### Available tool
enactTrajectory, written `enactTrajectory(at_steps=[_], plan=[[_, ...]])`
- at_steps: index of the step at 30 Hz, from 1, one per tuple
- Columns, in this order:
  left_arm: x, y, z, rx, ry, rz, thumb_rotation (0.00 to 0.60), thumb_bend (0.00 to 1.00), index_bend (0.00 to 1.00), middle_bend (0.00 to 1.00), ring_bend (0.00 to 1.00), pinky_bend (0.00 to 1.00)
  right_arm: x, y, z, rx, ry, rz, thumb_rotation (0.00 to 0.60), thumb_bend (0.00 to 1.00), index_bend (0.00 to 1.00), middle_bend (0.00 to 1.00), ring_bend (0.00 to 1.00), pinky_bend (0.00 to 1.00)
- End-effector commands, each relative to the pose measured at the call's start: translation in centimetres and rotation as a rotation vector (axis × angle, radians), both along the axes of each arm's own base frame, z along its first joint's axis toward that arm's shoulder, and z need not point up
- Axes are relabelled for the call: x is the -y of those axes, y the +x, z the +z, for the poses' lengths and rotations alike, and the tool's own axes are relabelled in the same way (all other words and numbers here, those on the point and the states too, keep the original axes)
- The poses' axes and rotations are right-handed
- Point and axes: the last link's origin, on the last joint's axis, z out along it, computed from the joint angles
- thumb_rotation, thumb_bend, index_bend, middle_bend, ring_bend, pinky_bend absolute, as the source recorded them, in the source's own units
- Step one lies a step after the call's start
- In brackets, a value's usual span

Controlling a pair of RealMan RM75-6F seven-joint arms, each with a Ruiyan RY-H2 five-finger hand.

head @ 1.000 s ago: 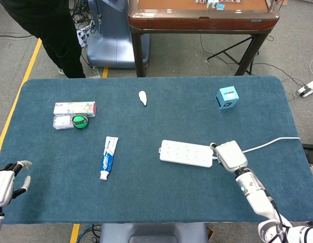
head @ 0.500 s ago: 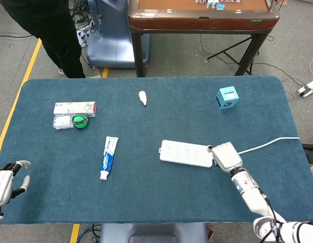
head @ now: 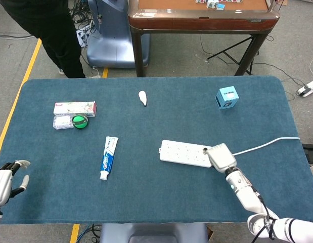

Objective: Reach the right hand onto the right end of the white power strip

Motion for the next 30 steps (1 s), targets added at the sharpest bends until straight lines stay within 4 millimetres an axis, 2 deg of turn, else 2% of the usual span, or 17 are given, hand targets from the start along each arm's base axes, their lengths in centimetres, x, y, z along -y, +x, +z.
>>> enactTrajectory(at_steps=[1,22,27,29,30], plan=[[0.0,0.0,0.0,0.0,0.0,0.002,0.6,0.44,0.45,0.44,0.4,0.61,0.0,0.0,-0.2,-0.004,0.005,0.0,0.6,0.84,0.38,1.0,1.0,1.0],[0.0,-0.1,0.1,-0.002,0.0,0.006,0.6,0.44,0.45,0.44,0.4,0.61,-0.1,-0.2,-1.2,-0.031,0.024,0.002,0.6,0.84,0.38,1.0,1.0,1.0],[0.0,-0.1,0.1,-0.002,0.001,0.007,0.6,0.44,0.45,0.44,0.4,0.61,-0.7,0.7,0.4,0.01,-0.027,0.044,0.6,0.83,0.38,1.0,1.0,1.0],[0.0,-0.2,0.1,-0.004,0.0,0.008,0.6,0.44,0.45,0.44,0.4,0.61,-1.3,1.0,1.5,0.032,-0.058,0.066,0.6,0.78,0.38,0.98,1.0,1.0],[0.0,-0.2,0.0,-0.005,-0.001,0.009,0.6,0.44,0.45,0.44,0.4,0.61,-1.6,1.0,2.0,0.04,-0.07,0.072,0.6,0.71,0.38,0.94,1.0,1.0]])
